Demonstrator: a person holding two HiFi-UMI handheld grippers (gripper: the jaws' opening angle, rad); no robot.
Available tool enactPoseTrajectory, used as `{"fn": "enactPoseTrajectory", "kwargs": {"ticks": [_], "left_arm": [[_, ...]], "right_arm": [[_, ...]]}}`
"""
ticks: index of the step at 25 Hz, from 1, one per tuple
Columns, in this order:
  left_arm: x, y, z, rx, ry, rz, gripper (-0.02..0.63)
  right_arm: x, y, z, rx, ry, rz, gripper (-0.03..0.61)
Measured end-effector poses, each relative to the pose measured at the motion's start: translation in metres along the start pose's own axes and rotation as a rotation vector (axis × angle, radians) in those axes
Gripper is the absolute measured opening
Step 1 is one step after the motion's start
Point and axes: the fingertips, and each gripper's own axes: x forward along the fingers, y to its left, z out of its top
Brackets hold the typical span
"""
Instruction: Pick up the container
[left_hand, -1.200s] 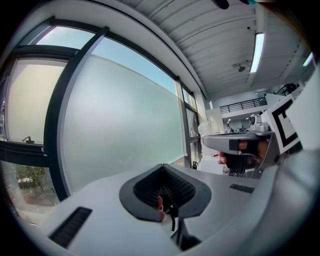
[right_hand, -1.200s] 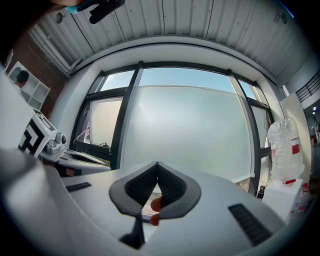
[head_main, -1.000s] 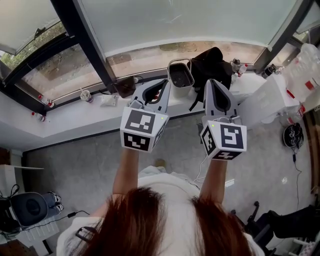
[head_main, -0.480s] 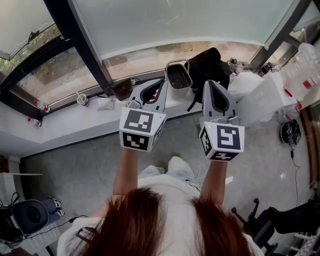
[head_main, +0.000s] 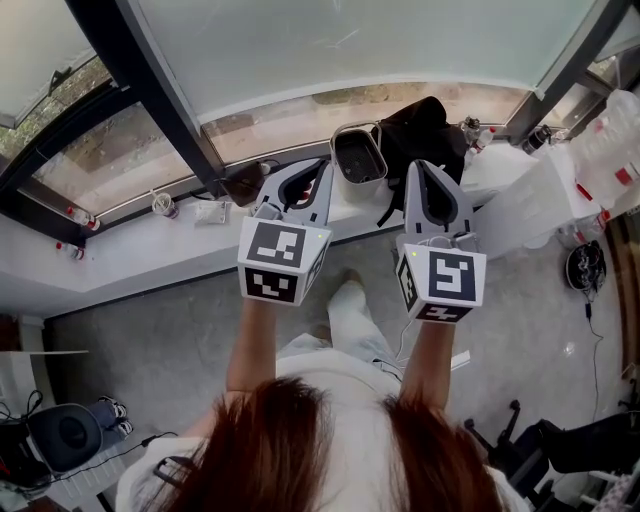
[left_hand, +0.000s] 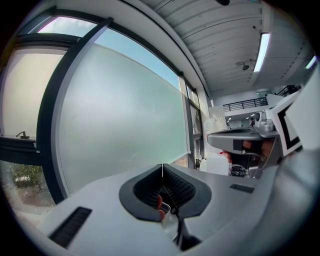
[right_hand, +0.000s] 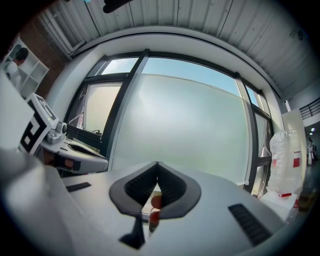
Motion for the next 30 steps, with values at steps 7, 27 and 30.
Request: {"fn": "enactPoseTrajectory", "kwargs": {"ticks": [7,27,30], "left_arm": [[0.044,0.008,-0.006,0.017,0.013,0.021,0.018],[0.19,0.044,-0.025,-0.005,0.071,0.051,0.02],[0.209,0.05,-0.03,-0.016,0.077,0.074,0.02]], "right_arm": [[0.033,-0.021,-0.016,-0.011,0.009,0.015,0.025],[0.17,-0.077,-0.083,-0.053,0.119,0.107,0.026],[0.189,-0.087,-0.093,-0.08,0.131,0.128,0.026]]}}
